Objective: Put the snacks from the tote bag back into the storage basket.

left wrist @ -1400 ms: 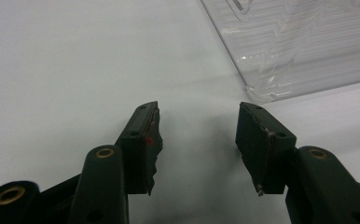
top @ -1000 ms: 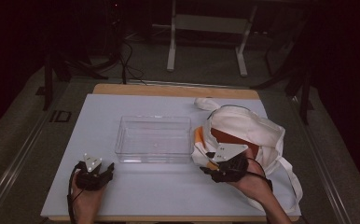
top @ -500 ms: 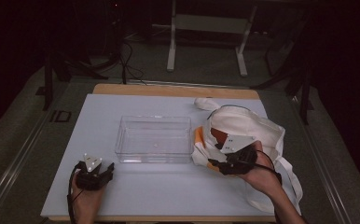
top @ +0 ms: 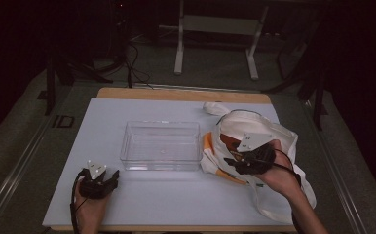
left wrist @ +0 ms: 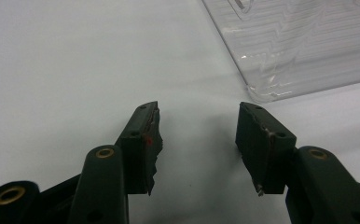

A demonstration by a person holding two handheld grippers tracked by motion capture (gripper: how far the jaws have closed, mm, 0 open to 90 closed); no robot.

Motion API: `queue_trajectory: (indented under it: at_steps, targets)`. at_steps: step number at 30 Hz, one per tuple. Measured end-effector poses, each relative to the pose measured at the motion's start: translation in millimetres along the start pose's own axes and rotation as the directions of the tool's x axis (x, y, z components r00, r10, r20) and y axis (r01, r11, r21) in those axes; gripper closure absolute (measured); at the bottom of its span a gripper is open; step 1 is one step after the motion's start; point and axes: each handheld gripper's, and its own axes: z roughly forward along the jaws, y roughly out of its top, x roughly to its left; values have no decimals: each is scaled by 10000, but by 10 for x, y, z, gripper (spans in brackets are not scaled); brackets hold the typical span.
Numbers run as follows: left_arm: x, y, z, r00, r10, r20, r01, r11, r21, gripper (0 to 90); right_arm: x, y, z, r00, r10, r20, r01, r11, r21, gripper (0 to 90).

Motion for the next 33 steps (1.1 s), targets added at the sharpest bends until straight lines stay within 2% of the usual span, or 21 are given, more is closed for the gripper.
queue_trajectory:
  at_steps: [14,28,33]
  targets:
    - [0,0,0,10000,12,4,-12,10000,10,497,-160,8,-48,9997,-58,241,50,9994,333,479]
    - [2,1,2,10000,13,2,-13,10000,30,497,-321,-65,-66,9992,121,392,-153,9966,806,479]
    - [1,1,2,10000,10,7,-10,10000,29,497,-352,-79,-57,9993,55,370,-93,9947,1026,479]
